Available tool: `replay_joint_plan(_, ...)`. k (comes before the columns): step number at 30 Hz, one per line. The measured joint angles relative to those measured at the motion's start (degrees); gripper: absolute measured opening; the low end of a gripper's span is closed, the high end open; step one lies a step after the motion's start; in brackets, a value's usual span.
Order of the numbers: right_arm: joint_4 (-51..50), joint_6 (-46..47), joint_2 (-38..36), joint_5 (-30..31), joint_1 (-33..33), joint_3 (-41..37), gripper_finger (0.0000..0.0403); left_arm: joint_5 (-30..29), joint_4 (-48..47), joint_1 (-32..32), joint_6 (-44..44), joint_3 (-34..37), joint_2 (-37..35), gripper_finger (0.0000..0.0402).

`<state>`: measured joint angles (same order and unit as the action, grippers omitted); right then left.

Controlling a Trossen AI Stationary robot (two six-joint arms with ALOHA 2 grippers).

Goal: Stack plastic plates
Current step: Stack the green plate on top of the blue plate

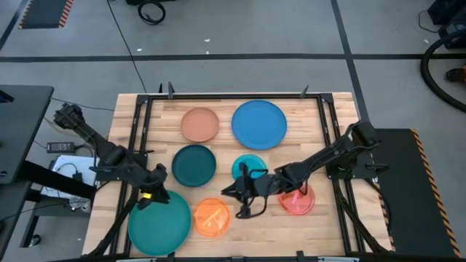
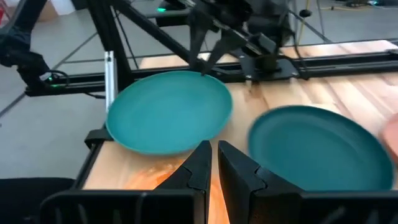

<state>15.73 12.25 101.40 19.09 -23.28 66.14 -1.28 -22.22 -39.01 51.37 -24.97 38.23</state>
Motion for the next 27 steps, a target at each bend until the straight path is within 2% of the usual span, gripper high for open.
replay_joint_plan(7,-1.14,-0.07,8.25,-1.03,-1.04,8.15,0.0038,0.03,-5.27,-5.56,8.12,0.02,2.12,0.0103)
replay_joint_plan(13,-8.25,-0.70,14.68,-2.52,-1.20,17.42,0.0038,0.03,-7.30,-9.21,12.73,0.02,3.66,0.0097)
replay_joint_plan(21,-13.76,-5.25,22.74,-6.57,-1.19,29.53,0.0038,0.03,-7.74,-11.75,16.11,0.02,4.21,0.0087)
replay_joint_plan(27,-14.10,-9.04,28.93,-10.23,-1.08,37.90,0.0038,0.03,-8.01,-12.43,18.16,0.04,4.62,0.0087)
